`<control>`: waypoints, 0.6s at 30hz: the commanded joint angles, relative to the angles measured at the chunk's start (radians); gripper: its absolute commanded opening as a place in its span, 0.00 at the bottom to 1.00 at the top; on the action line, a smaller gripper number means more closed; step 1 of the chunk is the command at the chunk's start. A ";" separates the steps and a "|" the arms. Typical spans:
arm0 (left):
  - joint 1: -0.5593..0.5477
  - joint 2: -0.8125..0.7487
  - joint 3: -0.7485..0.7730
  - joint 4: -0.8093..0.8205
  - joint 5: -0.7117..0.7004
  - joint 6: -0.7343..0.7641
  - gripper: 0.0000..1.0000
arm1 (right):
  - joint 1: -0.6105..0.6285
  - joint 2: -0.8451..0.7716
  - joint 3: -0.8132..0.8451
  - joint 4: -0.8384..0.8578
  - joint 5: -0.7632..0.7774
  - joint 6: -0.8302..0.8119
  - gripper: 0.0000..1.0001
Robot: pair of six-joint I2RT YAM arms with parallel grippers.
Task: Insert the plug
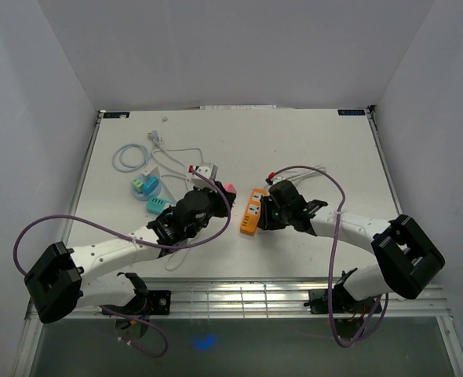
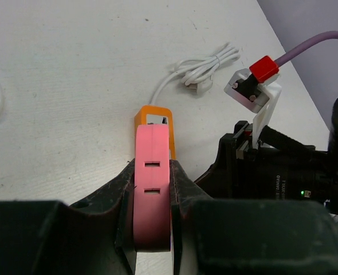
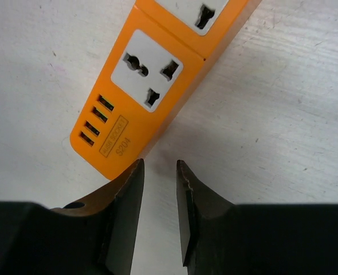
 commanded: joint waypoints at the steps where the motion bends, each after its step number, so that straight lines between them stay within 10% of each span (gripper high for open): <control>1: 0.006 0.044 0.011 0.120 0.045 0.092 0.00 | -0.030 -0.070 0.018 0.009 0.037 -0.005 0.35; 18: 0.006 0.435 0.161 0.406 0.084 0.222 0.00 | -0.300 -0.213 -0.005 0.027 0.044 -0.139 0.34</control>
